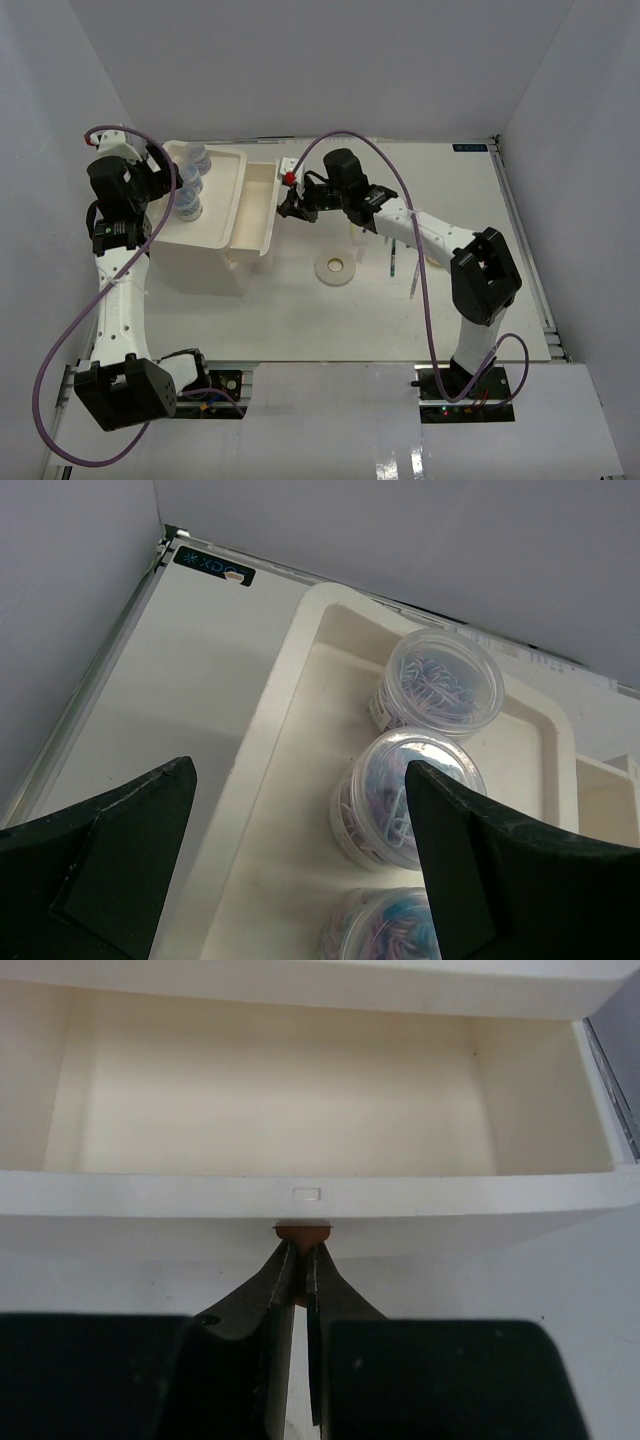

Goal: Sort the stationery into containers
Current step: Open the drawer in the storage box.

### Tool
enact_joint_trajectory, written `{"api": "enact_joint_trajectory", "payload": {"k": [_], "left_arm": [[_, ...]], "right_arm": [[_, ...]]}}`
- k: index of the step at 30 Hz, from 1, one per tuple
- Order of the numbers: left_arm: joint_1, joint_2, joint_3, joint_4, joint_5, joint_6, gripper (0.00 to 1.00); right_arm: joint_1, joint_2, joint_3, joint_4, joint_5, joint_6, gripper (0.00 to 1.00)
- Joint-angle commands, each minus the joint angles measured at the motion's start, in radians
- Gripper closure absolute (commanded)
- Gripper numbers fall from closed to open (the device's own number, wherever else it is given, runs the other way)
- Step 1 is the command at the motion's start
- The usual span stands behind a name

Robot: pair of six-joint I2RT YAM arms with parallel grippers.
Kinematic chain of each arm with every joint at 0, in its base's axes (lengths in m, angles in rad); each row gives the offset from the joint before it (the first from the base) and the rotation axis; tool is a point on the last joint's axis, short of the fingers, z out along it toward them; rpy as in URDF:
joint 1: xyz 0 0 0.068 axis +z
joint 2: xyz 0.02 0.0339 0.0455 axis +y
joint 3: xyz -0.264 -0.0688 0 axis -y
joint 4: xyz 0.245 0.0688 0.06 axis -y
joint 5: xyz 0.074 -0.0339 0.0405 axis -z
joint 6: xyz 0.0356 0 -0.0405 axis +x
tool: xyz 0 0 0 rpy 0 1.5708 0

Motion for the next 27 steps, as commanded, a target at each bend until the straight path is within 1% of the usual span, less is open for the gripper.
{"api": "enact_joint_trajectory", "payload": {"k": [1, 3, 5, 7, 8, 10, 12, 13, 15, 16, 17, 19, 20, 22, 24, 25, 27], "left_arm": [[0.009, -0.028, -0.001, 0.025, 0.029, -0.010, 0.04], [0.007, -0.028, -0.001, 0.025, 0.032, -0.010, 0.04], [0.009, -0.028, -0.001, 0.025, 0.037, -0.012, 0.04], [0.009, -0.030, -0.001, 0.027, 0.038, -0.013, 0.04], [0.010, -0.030, -0.001, 0.025, 0.038, -0.013, 0.04], [0.009, -0.033, -0.003, 0.027, 0.038, -0.013, 0.03], [0.009, -0.034, -0.004, 0.027, 0.038, -0.013, 0.03], [0.009, -0.036, -0.004, 0.027, 0.038, -0.013, 0.03], [0.009, -0.037, -0.006, 0.029, 0.040, -0.013, 0.03], [0.009, -0.039, -0.007, 0.030, 0.041, -0.013, 0.03], [0.009, -0.039, -0.006, 0.032, 0.044, -0.013, 0.03], [0.009, -0.042, -0.007, 0.032, 0.047, -0.013, 0.03], [0.009, -0.042, -0.007, 0.030, 0.049, -0.015, 0.03], [0.010, -0.045, -0.009, 0.032, 0.053, -0.016, 0.03], [0.009, -0.048, -0.011, 0.035, 0.057, -0.018, 0.03], [0.009, -0.048, -0.009, 0.035, 0.057, -0.016, 0.03], [0.009, -0.051, -0.011, 0.035, 0.060, -0.019, 0.03]], "right_arm": [[-0.025, -0.064, -0.036, -0.021, 0.023, -0.015, 0.92], [-0.035, -0.083, -0.055, -0.021, 0.027, -0.015, 0.91], [-0.041, -0.097, -0.065, -0.021, 0.026, -0.014, 0.88], [-0.041, -0.104, -0.073, -0.021, 0.024, -0.014, 0.79], [-0.041, -0.112, -0.076, -0.021, 0.024, -0.014, 0.78], [-0.042, -0.121, -0.084, -0.021, 0.027, -0.015, 0.78], [-0.042, -0.132, -0.093, -0.021, 0.043, -0.018, 0.84], [-0.045, -0.138, -0.096, -0.051, 0.049, -0.018, 0.84], [-0.048, -0.149, -0.105, -0.051, 0.054, -0.018, 0.82], [-0.047, -0.153, -0.116, -0.050, 0.057, -0.020, 0.80], [-0.048, -0.167, -0.122, -0.053, 0.067, -0.019, 0.69], [-0.050, -0.182, -0.134, -0.051, 0.086, -0.017, 0.60], [-0.050, -0.199, -0.148, -0.050, 0.104, -0.017, 0.49], [-0.051, -0.227, -0.176, -0.050, 0.136, -0.008, 0.44], [-0.053, -0.248, -0.197, -0.050, 0.153, 0.004, 0.43], [-0.051, -0.268, -0.211, -0.050, 0.179, 0.021, 0.38], [-0.051, -0.287, -0.242, -0.056, 0.237, 0.063, 0.36]]}}
